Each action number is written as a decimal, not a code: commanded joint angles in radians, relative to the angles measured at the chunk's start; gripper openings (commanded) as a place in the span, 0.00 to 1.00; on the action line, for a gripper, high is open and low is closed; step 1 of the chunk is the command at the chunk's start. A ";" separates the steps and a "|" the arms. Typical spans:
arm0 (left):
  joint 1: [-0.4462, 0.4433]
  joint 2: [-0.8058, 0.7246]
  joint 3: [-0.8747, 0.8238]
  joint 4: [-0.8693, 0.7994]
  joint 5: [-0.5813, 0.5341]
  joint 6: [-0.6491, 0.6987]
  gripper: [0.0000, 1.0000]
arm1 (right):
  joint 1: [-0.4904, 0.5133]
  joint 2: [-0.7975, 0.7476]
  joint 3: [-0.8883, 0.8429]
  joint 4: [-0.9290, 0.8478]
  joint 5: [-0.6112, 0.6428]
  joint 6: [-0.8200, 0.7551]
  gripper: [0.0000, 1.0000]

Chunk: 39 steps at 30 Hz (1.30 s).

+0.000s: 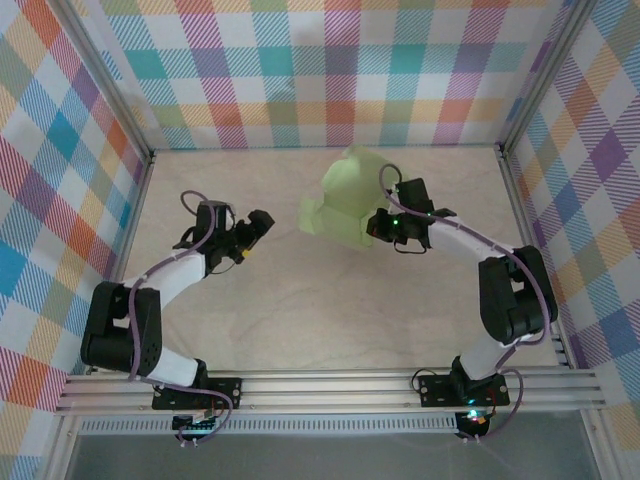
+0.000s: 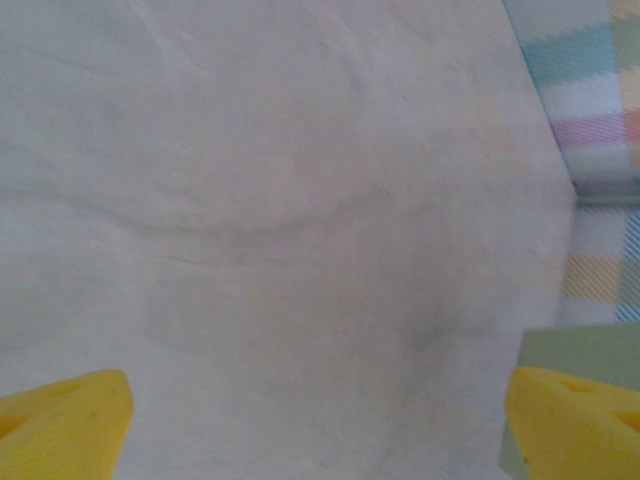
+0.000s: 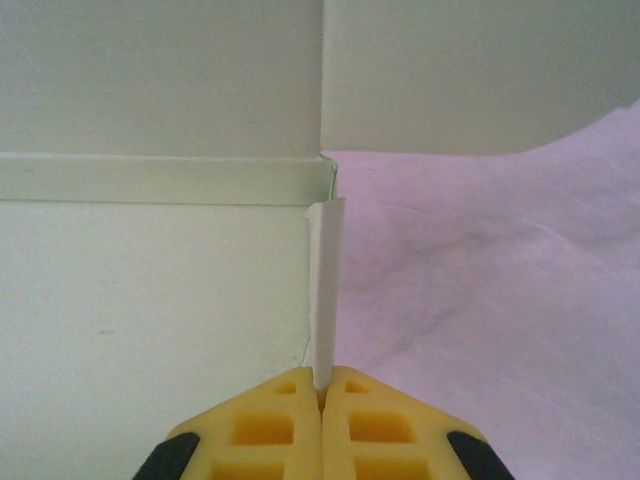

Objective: Fold the paper box

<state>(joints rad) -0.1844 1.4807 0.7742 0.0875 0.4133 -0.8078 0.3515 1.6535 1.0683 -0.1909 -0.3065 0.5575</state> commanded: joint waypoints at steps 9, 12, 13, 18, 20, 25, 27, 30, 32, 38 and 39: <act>-0.137 0.033 0.105 0.108 0.165 0.022 0.89 | 0.003 -0.012 -0.014 0.055 -0.106 0.030 0.00; -0.151 0.021 0.118 0.067 0.150 0.047 0.82 | 0.011 -0.011 -0.004 0.017 -0.048 0.008 0.00; -0.153 0.018 0.120 0.057 0.148 0.051 0.78 | 0.014 -0.011 0.000 0.002 -0.026 -0.001 0.00; -0.160 0.031 0.147 -0.011 0.141 0.085 0.70 | 0.050 0.004 0.049 -0.090 0.092 -0.067 0.00; -0.166 0.039 0.160 -0.040 0.136 0.102 0.67 | 0.066 0.011 0.069 -0.123 0.136 -0.087 0.00; -0.176 0.050 0.164 -0.038 0.148 0.104 0.53 | 0.082 0.026 0.088 -0.150 0.178 -0.104 0.00; -0.176 0.046 0.165 -0.038 0.150 0.102 0.48 | 0.088 0.032 0.094 -0.158 0.189 -0.110 0.00; -0.175 0.042 0.168 -0.040 0.159 0.100 0.47 | 0.090 0.041 0.098 -0.167 0.208 -0.114 0.00; -0.176 0.031 0.171 -0.048 0.155 0.103 0.46 | 0.090 0.051 0.102 -0.182 0.231 -0.114 0.00; -0.177 0.038 0.172 -0.051 0.168 0.103 0.44 | 0.092 0.056 0.093 -0.162 0.209 -0.104 0.00; -0.179 0.048 0.173 -0.038 0.178 0.093 0.44 | 0.092 0.059 0.094 -0.160 0.206 -0.103 0.00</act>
<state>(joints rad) -0.3523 1.5242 0.9154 0.0471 0.5583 -0.7139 0.4366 1.7042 1.1431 -0.3458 -0.0933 0.4622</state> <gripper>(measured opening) 0.440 0.047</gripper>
